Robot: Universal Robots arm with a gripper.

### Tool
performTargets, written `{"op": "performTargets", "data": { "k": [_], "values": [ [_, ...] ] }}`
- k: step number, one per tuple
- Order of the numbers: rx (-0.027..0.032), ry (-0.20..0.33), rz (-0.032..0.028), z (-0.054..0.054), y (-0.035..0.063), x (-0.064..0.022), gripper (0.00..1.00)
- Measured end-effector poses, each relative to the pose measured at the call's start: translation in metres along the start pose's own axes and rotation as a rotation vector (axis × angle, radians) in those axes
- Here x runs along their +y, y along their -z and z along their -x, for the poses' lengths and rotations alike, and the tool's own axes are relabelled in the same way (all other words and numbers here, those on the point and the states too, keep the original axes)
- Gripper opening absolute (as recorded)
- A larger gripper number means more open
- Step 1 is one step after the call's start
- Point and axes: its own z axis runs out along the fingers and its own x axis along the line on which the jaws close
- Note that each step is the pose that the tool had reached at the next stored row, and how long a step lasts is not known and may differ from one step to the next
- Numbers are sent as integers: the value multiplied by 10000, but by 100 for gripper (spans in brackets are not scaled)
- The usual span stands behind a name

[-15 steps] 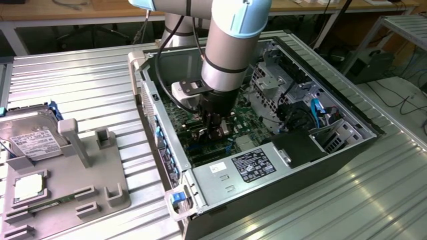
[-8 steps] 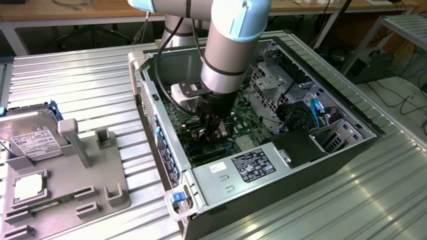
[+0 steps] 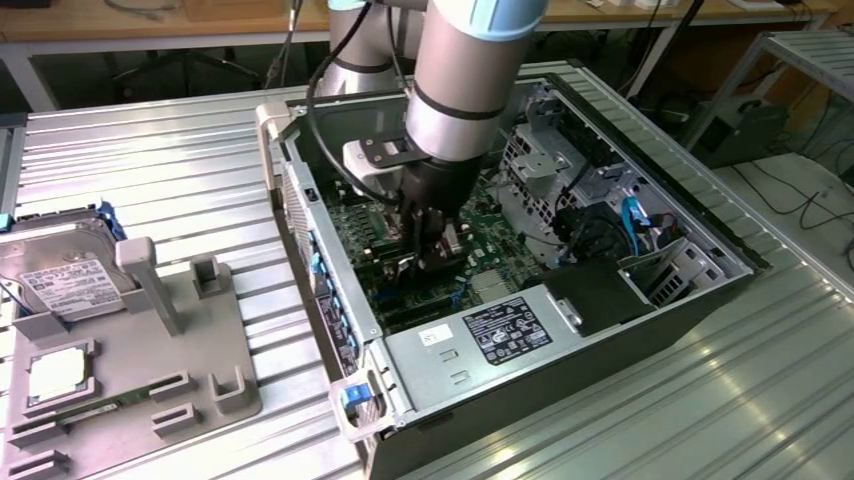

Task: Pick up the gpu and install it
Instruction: 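Insert the gpu into the slot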

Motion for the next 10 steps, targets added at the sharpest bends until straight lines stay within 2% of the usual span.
{"op": "performTargets", "data": {
  "k": [5,8,10],
  "values": [
    [-1,0,-13,13,224,6,41],
    [-3,0,-15,14,235,6,40],
    [-3,0,-15,13,235,6,27]
  ]
}}
